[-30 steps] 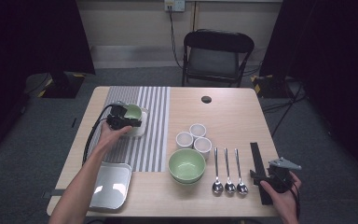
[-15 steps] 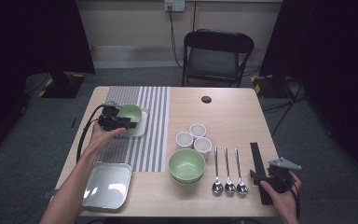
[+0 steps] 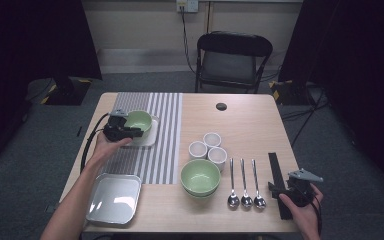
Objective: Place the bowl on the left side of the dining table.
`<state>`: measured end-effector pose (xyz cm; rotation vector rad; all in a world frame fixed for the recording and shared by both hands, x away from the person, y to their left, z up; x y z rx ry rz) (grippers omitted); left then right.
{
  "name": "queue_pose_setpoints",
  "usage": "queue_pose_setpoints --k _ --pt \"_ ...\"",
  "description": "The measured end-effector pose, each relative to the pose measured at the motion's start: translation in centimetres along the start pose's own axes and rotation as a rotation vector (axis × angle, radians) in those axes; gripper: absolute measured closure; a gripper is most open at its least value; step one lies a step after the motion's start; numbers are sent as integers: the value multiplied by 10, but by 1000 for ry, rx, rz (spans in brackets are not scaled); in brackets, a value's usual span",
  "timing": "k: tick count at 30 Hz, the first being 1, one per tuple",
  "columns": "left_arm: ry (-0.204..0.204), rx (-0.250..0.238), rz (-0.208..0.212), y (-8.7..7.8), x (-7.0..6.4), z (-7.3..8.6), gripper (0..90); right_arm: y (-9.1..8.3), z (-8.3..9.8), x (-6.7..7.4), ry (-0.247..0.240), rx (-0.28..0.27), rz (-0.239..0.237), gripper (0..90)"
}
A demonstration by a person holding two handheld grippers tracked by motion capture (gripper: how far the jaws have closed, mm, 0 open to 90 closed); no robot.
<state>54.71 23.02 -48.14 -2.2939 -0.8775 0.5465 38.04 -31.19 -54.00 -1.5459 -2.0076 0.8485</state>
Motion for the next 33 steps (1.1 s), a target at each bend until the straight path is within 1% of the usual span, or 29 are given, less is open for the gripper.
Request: queue_pose_setpoints --k 1,4,6,8,10,11,14,15,19,20,21,23,24,25,26,27,28,29,30,31,32,33 --pt "11 3 -11 1 0 -1 767 0 0 0 0 0 0 141" --pt "3 -3 -15 3 -1 -2 780 0 0 0 0 0 0 141" --pt "-1 -12 -4 4 -1 -3 798 0 0 0 0 0 0 141" --pt "-7 -24 -4 6 -3 -5 819 0 0 0 0 0 0 141" --pt "-6 -25 2 7 -5 -6 832 0 0 0 0 0 0 141" --pt "0 -30 6 9 -5 -7 835 0 0 0 1 0 0 141" --pt "-14 -48 19 11 -6 -8 840 0 0 0 1 0 0 141" --pt "-14 -47 23 12 -6 -8 840 0 0 0 0 0 0 141" --pt "-28 -59 18 13 -6 -10 824 0 0 0 1 0 0 141" --pt "-28 -56 13 12 -5 -9 774 0 0 0 0 0 0 141" --pt "-43 -61 11 10 -5 -10 728 0 0 0 1 0 0 141" --pt "-46 -60 9 4 -3 -10 655 0 0 0 1 0 -1 141" --pt "-55 -63 8 1 -1 -9 613 0 0 0 1 0 0 141" --pt "-72 -65 11 -4 1 -9 555 0 0 0 0 0 0 141" --pt "-85 -72 20 -8 2 -8 511 0 0 0 0 0 0 141" --pt "-87 -76 21 -12 4 -7 500 0 0 0 1 0 0 141" --pt "-89 -73 8 -16 6 -6 474 0 0 0 0 0 0 141" --pt "-94 -70 -3 -20 7 -6 427 0 0 0 0 0 0 141" --pt "-93 -74 -8 -23 8 -5 390 0 0 0 0 0 0 141" --pt "-94 -79 -9 -27 8 -5 376 0 0 0 0 0 0 141" --pt "-94 -86 -22 -31 9 -5 361 0 0 0 0 0 0 141" --pt "-101 -98 -23 -35 10 -5 335 0 0 0 0 0 0 141"
Point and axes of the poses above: each handheld gripper's, and its own axes: y roughly forward along the jaws, z roughly out of its underside, x roughly to its left, the point moved 6 cm from there along y, roughly forward along the jaws, and after that the axes turned 3 degrees about x, right-handed, at the moved point
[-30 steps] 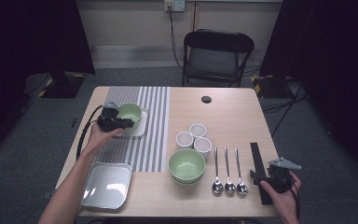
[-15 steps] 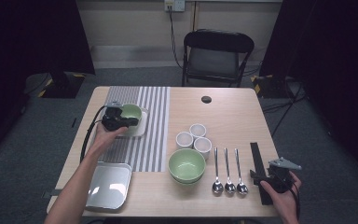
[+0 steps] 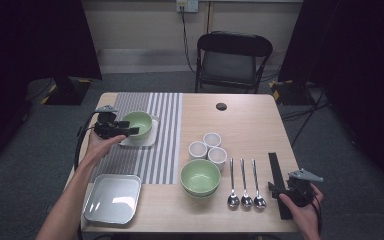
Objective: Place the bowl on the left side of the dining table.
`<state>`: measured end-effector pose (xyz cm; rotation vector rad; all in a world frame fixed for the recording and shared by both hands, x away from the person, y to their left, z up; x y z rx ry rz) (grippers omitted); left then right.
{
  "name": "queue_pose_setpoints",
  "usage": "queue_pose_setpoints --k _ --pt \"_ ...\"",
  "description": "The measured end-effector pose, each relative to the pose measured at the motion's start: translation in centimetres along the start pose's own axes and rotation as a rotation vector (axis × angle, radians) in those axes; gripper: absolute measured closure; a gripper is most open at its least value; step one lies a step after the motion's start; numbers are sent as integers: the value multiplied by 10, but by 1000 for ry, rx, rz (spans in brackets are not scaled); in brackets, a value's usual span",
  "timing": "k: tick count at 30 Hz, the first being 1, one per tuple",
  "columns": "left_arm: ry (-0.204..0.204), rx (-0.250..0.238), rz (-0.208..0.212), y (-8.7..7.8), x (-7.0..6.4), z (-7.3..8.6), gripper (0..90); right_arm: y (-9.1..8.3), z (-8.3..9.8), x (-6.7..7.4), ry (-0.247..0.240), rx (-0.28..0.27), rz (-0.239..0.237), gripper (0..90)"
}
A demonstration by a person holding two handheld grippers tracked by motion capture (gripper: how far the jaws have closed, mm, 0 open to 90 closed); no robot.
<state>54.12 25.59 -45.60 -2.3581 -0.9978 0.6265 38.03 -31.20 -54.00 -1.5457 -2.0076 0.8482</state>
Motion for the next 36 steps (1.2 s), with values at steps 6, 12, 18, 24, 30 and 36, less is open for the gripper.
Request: queue_pose_setpoints --k 6,12,18,24,30,36 --pt "31 -16 -36 -11 3 7 291 0 0 0 0 0 0 141" --pt "-5 -10 -63 -12 12 23 206 0 0 0 0 0 0 141" --pt "-27 59 -61 -3 17 37 203 0 0 0 0 0 0 141" --pt "-19 78 -92 6 19 39 262 0 0 0 0 0 0 141" --pt "-23 84 -100 11 20 39 247 0 0 0 0 -1 0 141" --pt "-28 95 -93 12 22 41 289 0 0 0 0 -1 0 141"
Point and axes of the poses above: each handheld gripper's, and its own axes: y roughly forward along the jaws, z roughly out of its underside, x roughly to its left, the point moved 6 cm from there along y, roughly forward along the jaws, and after that the axes turned 3 degrees about x, right-handed, at the moved point
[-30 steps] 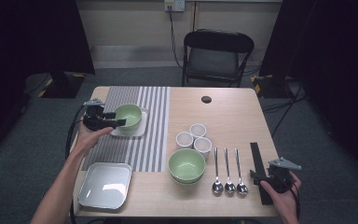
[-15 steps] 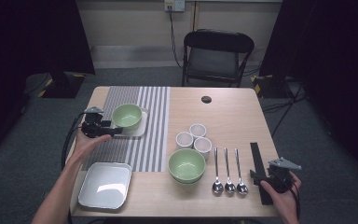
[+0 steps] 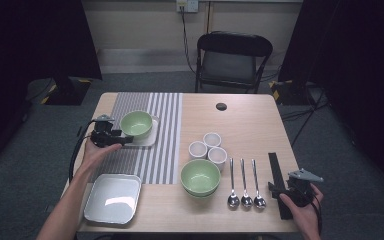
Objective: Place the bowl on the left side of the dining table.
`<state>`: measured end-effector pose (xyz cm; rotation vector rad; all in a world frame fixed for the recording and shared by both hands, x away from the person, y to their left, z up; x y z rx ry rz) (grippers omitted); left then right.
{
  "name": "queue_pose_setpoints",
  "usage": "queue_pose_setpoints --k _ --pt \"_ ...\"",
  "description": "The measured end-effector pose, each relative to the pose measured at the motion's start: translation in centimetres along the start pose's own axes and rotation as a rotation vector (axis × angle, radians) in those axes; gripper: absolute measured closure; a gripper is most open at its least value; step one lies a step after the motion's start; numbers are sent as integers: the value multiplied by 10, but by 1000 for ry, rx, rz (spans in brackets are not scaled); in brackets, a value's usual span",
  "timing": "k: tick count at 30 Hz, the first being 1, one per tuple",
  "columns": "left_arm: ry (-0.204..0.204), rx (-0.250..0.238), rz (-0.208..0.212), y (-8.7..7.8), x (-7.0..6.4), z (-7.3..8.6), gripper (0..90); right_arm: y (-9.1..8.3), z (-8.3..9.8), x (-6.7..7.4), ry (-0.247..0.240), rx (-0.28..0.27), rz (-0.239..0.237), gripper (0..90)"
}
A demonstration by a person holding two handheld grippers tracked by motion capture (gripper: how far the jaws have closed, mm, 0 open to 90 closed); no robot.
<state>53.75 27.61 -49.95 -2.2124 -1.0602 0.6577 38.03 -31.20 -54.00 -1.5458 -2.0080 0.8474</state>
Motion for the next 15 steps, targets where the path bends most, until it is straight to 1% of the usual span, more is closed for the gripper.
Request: queue_pose_setpoints --k 2,5,6,8,9,10,11,12,13,14,15 --pt "-8 -4 3 0 0 0 291 0 0 0 0 0 0 141" --pt "-11 -8 3 1 0 -1 265 0 0 0 0 0 0 141" --pt "-17 -9 11 1 -1 0 265 0 0 0 0 0 0 141" --pt "-15 -3 12 0 0 0 265 0 0 0 0 0 0 141" --pt "-25 -15 34 -2 0 1 251 0 0 0 0 0 0 141" --pt "-36 -13 40 -4 1 2 224 0 0 0 0 0 0 141" --pt "-42 -11 37 -5 1 4 205 0 0 0 0 0 0 141" --pt "-34 -20 17 -7 2 5 195 0 0 0 0 0 0 141" --pt "-28 -30 -5 -10 3 7 204 0 0 0 0 0 0 141" --pt "-38 -45 -2 -12 3 8 200 0 0 0 0 0 0 141" --pt "-53 -48 22 -15 3 9 188 0 0 0 0 1 0 141"
Point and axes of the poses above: each handheld gripper's, and its own axes: y roughly forward along the jaws, z roughly out of its underside, x roughly to its left, the point moved 6 cm from there along y, roughly forward along the jaws, and after that the axes turned 3 degrees about x, right-handed, at the moved point
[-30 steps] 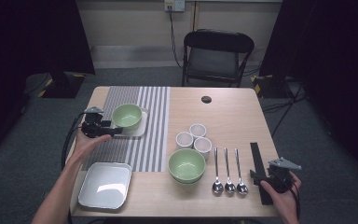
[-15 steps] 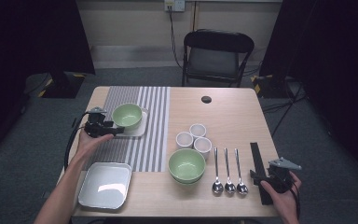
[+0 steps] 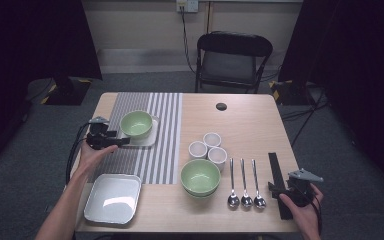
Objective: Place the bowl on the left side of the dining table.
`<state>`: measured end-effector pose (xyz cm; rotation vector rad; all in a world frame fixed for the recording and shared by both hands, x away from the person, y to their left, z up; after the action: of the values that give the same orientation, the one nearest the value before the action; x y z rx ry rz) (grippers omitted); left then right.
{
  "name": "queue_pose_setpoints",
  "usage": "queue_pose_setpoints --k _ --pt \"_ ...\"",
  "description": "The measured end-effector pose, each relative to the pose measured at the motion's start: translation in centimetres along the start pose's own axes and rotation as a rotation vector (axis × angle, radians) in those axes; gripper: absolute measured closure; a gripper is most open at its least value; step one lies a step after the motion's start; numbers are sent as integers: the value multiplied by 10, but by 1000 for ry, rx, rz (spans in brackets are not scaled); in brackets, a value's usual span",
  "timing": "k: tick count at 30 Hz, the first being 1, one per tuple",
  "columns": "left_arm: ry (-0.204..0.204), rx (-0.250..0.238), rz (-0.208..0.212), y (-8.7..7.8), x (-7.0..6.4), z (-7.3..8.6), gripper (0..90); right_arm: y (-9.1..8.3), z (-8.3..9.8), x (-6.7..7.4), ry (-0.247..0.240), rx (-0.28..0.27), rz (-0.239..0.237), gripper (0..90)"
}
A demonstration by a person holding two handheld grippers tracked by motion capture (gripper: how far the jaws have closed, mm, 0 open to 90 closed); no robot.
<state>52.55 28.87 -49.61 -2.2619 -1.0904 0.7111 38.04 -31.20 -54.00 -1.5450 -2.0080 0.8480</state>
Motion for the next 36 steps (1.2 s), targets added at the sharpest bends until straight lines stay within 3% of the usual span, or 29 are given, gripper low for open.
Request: queue_pose_setpoints --k 3,5,9,11,12,14,16,18,19,22,25,28,32,34,36 --pt "23 12 -15 -7 -1 2 172 0 0 0 0 0 0 141" --pt "29 -9 -28 -13 -1 4 175 0 0 0 0 0 0 141" --pt "5 -12 -43 -22 3 14 171 0 0 0 0 0 0 141" --pt "38 -11 -87 -26 3 21 175 0 0 0 0 0 0 141" --pt "41 4 -86 -27 4 25 175 0 0 0 0 0 1 141" --pt "9 1 -88 -31 7 31 172 0 0 0 -1 0 1 141" --pt "14 -21 -96 -37 8 37 183 0 0 0 -1 0 1 141" --pt "-4 -11 -85 -43 9 43 187 0 0 0 -1 0 1 141" --pt "-11 -11 -99 -45 10 46 210 0 0 0 -1 1 1 140" --pt "34 45 -160 -49 11 56 214 0 0 0 -1 1 1 141" --pt "43 38 -185 -57 12 66 211 0 0 0 0 0 1 141" --pt "28 56 -180 -57 15 75 181 0 0 0 -1 1 1 141" --pt "75 111 -226 -50 16 89 182 0 0 0 -1 0 1 141" --pt "85 105 -264 -48 19 93 180 0 0 0 -1 1 1 141" --pt "59 95 -256 -47 21 96 169 0 0 0 -1 1 1 141"
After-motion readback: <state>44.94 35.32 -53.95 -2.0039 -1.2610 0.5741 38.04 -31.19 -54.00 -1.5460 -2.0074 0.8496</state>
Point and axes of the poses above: each handheld gripper's, and its own axes: y roughly forward along the jaws, z roughly out of its underside, x roughly to its left, the point moved 6 cm from there along y, roughly forward along the jaws, and after that the axes turned 3 degrees about x, right-handed, at the moved point
